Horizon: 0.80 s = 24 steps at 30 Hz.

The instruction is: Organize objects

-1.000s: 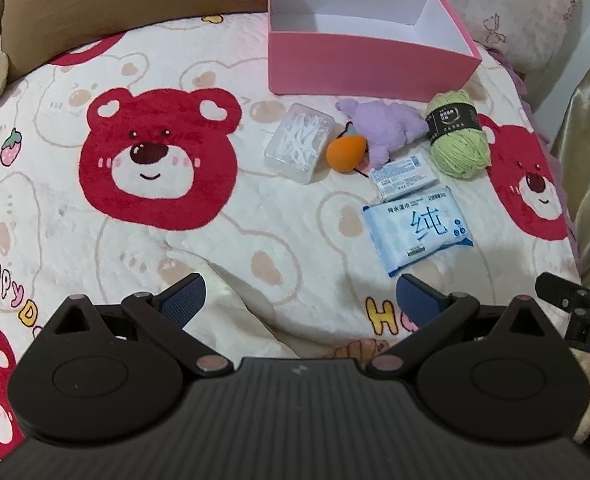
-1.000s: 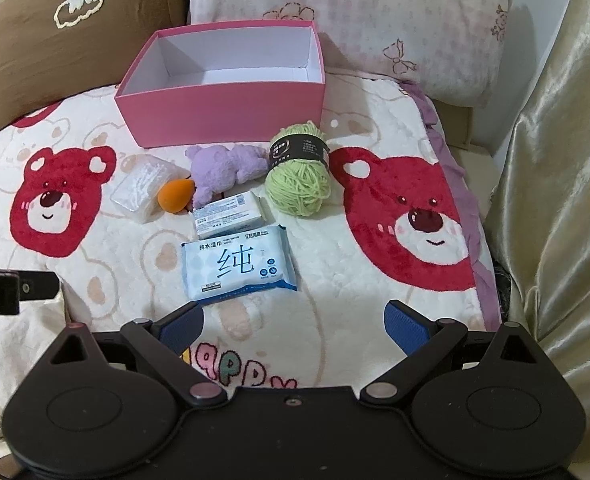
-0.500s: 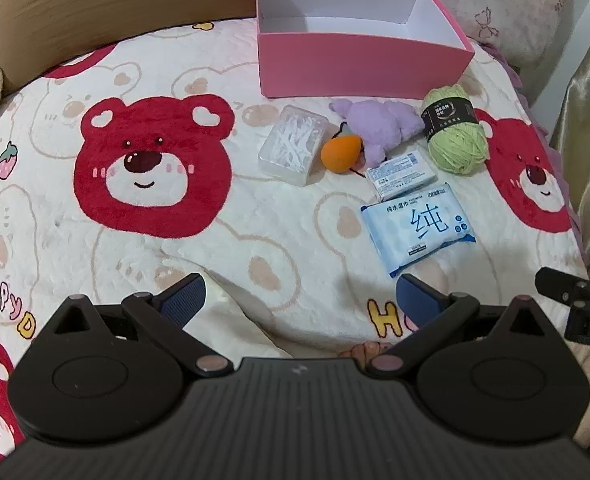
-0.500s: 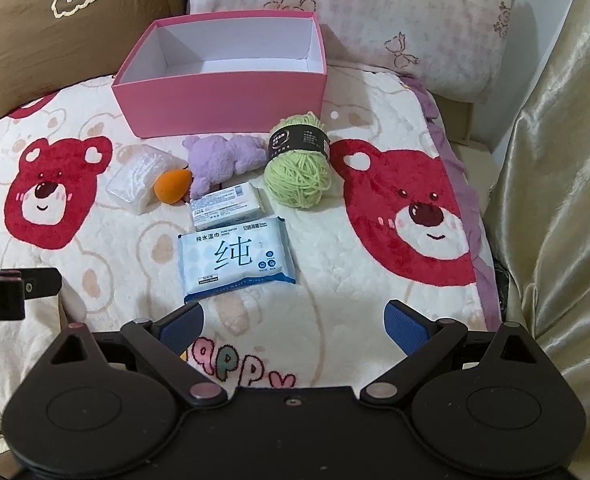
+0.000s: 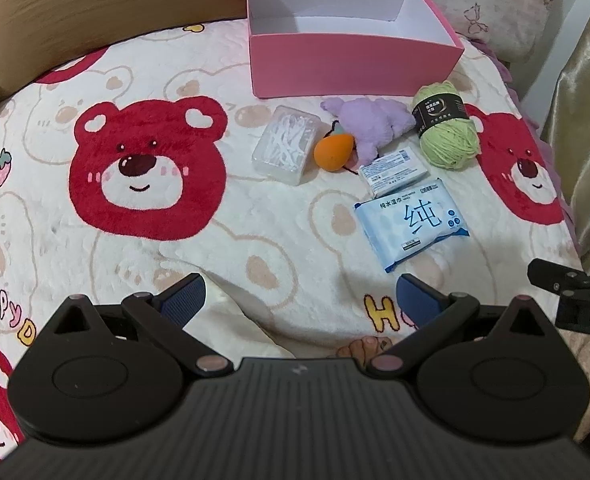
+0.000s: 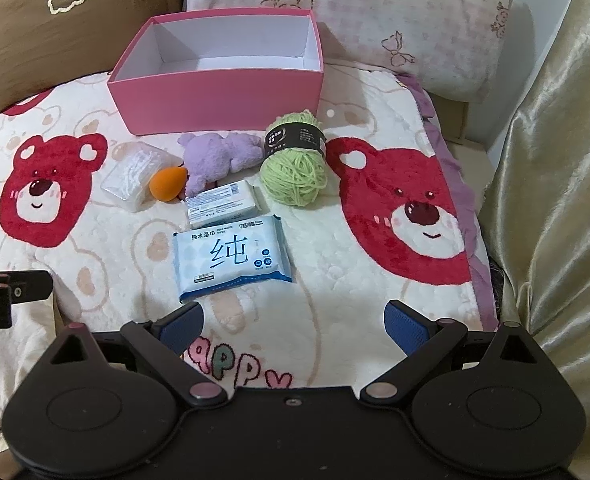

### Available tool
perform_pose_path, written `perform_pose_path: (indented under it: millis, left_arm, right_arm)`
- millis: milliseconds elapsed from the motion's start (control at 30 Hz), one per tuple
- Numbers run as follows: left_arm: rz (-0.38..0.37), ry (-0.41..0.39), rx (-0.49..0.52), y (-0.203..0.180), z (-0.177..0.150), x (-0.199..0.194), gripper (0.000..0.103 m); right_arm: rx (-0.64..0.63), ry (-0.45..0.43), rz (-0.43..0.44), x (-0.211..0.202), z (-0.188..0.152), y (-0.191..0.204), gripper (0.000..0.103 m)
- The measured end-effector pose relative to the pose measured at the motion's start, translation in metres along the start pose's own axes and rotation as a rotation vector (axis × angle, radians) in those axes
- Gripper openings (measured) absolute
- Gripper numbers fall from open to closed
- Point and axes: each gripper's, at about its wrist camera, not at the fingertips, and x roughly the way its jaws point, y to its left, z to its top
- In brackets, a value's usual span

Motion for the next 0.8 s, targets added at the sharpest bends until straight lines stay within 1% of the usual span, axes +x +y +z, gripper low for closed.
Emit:
perform_pose_path:
  millis: [367, 800]
  left_arm:
    - [-0.006, -0.007, 0.012, -0.0002, 0.0016, -0.0065, 0.103]
    - [-0.005, -0.010, 0.011, -0.0020, 0.0010, -0.0085, 0.103]
  right_arm:
    - [-0.008, -0.017, -0.002, -0.0066, 0.0021, -0.0055, 0.099]
    - [-0.033, -0.016, -0.007, -0.0060, 0.0015, -0.0087, 0.099]
